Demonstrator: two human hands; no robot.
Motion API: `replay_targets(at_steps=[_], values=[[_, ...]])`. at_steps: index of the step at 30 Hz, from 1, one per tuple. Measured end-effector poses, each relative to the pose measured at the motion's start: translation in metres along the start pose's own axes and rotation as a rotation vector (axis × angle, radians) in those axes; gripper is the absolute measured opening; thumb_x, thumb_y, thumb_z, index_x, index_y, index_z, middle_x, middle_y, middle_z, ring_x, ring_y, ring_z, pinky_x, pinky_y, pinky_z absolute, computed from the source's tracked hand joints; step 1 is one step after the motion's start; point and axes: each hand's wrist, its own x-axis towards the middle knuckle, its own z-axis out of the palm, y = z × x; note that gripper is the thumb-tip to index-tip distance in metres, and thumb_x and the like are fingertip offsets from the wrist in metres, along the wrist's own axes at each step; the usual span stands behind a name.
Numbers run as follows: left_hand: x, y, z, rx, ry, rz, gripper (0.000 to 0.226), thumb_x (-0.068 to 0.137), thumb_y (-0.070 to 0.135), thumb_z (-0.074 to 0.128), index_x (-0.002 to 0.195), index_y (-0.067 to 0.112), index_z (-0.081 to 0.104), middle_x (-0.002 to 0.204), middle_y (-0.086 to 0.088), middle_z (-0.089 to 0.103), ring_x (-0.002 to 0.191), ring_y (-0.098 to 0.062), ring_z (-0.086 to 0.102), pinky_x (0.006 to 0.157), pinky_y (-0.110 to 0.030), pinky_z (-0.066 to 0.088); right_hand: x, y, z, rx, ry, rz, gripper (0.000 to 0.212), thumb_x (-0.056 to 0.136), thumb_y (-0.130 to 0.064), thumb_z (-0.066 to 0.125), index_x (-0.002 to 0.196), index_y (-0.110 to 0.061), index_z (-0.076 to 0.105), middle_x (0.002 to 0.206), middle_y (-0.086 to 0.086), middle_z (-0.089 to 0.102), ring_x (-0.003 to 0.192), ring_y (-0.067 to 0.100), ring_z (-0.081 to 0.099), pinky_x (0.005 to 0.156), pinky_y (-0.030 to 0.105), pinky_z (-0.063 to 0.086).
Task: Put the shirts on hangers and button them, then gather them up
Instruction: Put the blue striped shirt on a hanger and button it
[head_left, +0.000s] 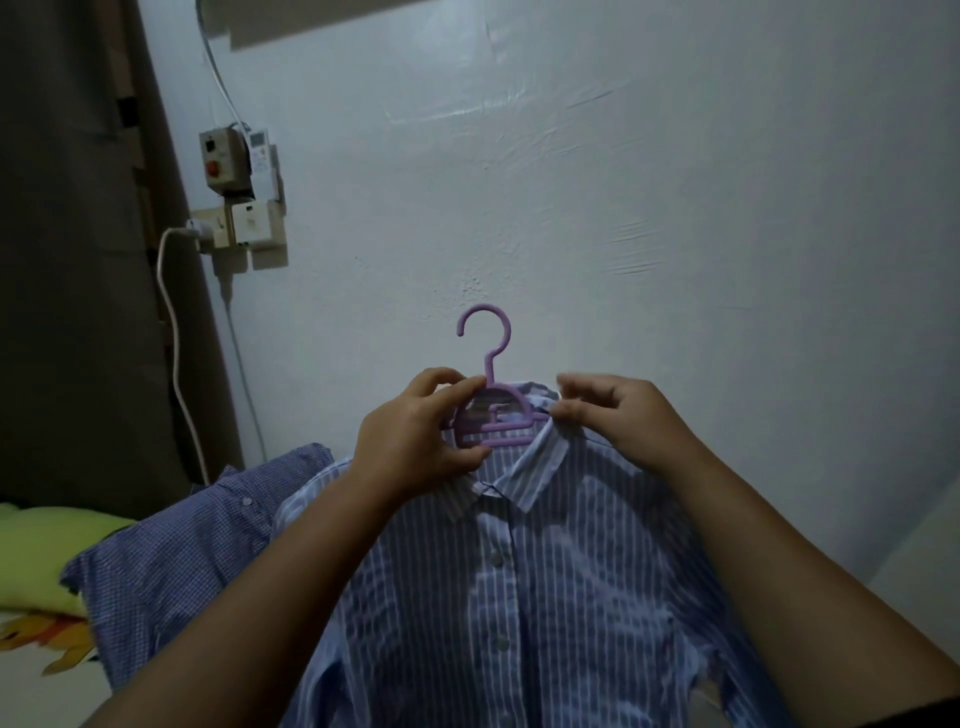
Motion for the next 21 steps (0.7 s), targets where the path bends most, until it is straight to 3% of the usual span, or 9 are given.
replay_targets(at_steps=[2,4,8,13,18,21], values=[[-0.001,-0.001,-0.001,0.0,-0.009,-0.002,0.074,0.068,0.047,0.081,0.135,0.035,0.051,0.129,0.013,0.05,0.089,-0.009,0.063,0.067,-0.033,0.057,0.004,0.002,0.003,-0.047,-0.012,-0.003,0.017,0.081,-0.016,0.071,0.096,-0.008,0.072,0.086,-0.002,0.067,0.07,-0.004,0.056,0.062,0.005,0.042],[-0.002,-0.003,0.0,-0.03,0.006,-0.01,0.073,0.066,0.044,0.083,0.133,0.034,0.054,0.128,0.013,0.051,0.085,-0.007,0.06,0.065,-0.03,0.055,0.009,0.003,0.005,-0.053,0.058,-0.012,0.004,0.082,-0.015,0.07,0.082,-0.01,0.07,0.074,-0.003,0.064,0.064,-0.001,0.053,0.055,0.005,0.04],[-0.003,-0.008,-0.003,-0.079,0.033,-0.028,0.072,0.063,0.04,0.085,0.13,0.034,0.057,0.126,0.013,0.051,0.082,-0.006,0.059,0.065,-0.026,0.052,0.011,0.006,0.006,-0.054,0.145,-0.045,0.01,0.087,-0.023,0.065,0.083,-0.015,0.067,0.074,-0.008,0.062,0.067,0.001,0.053,0.056,0.004,0.039],[-0.004,-0.017,-0.009,-0.079,0.016,-0.113,0.073,0.066,0.037,0.084,0.132,0.036,0.054,0.126,0.011,0.05,0.086,-0.006,0.056,0.071,-0.03,0.054,0.009,0.014,-0.009,-0.138,-0.103,0.041,0.012,0.083,-0.022,0.07,0.094,-0.019,0.073,0.087,-0.009,0.069,0.077,-0.004,0.061,0.067,0.006,0.045],[-0.004,-0.012,-0.01,-0.123,0.002,-0.104,0.072,0.067,0.032,0.085,0.132,0.032,0.054,0.118,0.012,0.05,0.086,-0.01,0.057,0.074,-0.036,0.055,0.012,0.019,-0.003,-0.127,0.101,0.026,0.008,0.088,-0.016,0.063,0.083,-0.015,0.07,0.075,-0.01,0.064,0.068,-0.001,0.056,0.058,0.005,0.041],[-0.002,-0.013,-0.01,-0.108,-0.014,-0.11,0.072,0.067,0.034,0.084,0.133,0.032,0.053,0.116,0.014,0.048,0.087,-0.01,0.057,0.073,-0.035,0.056,0.009,0.023,0.001,-0.124,0.148,0.033,0.013,0.093,-0.017,0.056,0.083,-0.015,0.064,0.074,-0.005,0.061,0.068,0.009,0.054,0.059,0.014,0.041]])
